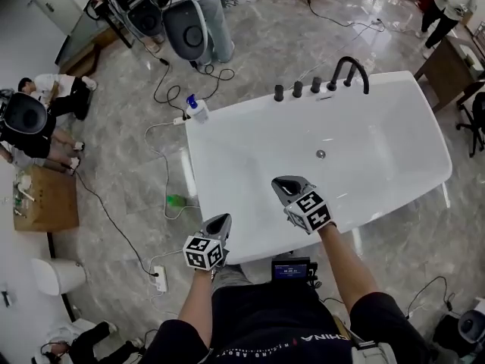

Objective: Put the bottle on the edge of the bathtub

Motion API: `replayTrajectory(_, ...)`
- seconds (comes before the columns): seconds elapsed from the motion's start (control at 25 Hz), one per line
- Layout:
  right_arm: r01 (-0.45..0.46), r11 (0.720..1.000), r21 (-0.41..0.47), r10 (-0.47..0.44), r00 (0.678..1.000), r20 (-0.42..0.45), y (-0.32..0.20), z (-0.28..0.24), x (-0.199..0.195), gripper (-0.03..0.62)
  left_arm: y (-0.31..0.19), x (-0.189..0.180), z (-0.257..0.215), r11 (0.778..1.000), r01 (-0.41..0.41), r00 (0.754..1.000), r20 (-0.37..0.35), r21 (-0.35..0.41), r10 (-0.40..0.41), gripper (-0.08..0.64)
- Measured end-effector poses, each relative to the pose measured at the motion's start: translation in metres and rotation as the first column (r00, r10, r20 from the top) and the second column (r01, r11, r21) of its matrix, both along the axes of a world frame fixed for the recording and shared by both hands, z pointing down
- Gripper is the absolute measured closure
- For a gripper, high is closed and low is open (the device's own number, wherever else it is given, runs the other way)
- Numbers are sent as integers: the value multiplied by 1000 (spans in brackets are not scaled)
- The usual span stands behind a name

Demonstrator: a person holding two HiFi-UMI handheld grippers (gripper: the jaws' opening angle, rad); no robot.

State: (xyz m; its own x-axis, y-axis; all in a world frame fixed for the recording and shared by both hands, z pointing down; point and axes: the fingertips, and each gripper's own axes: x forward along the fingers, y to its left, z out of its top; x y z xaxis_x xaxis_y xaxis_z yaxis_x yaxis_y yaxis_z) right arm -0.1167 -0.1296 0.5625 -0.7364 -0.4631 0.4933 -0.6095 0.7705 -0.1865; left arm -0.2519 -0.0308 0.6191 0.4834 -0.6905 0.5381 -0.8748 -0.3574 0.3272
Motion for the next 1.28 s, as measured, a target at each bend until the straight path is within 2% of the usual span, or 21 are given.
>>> replayTrajectory(0.16, 49, 998, 34, -48, 998, -29, 49, -31, 30, 575, 34, 25, -18, 998, -58, 997, 49, 25, 56, 551)
replayTrajectory(0.36, -11, 998, 58, 12, 1000, -5, 96, -61, 43, 577, 75, 49, -43, 982, -168, 982, 105, 87, 159, 551)
replayTrajectory(0.48, -28, 998, 60, 29, 1000, -5, 131, -69, 43, 578, 109, 62, -66, 969, -196, 976, 124, 152, 178, 551)
replayTrajectory(0.6, -7, 998, 60, 9, 999, -36, 169, -64, 26, 578, 151, 52, -77, 966, -163, 984, 106, 203, 144, 551)
replayTrajectory(0.72, 16, 997, 71, -11, 998, -66, 202, -58, -2, 578, 190, 25, -75, 967, -133, 989, 93, 219, 115, 551)
replayTrajectory(0.92, 13, 997, 81, -7, 997, -76, 246, -52, -44, 580, 226, -15, -79, 963, -65, 998, 42, 261, 56, 551)
replayTrajectory(1.04, 6, 997, 83, 0, 997, -74, 263, -53, -58, 580, 236, -21, -86, 957, -49, 999, 15, 287, 46, 551)
replayTrajectory(1.28, 18, 993, 114, -9, 997, -80, 286, -64, -66, 580, 248, -10, -95, 946, -74, 997, -7, 315, 80, 551)
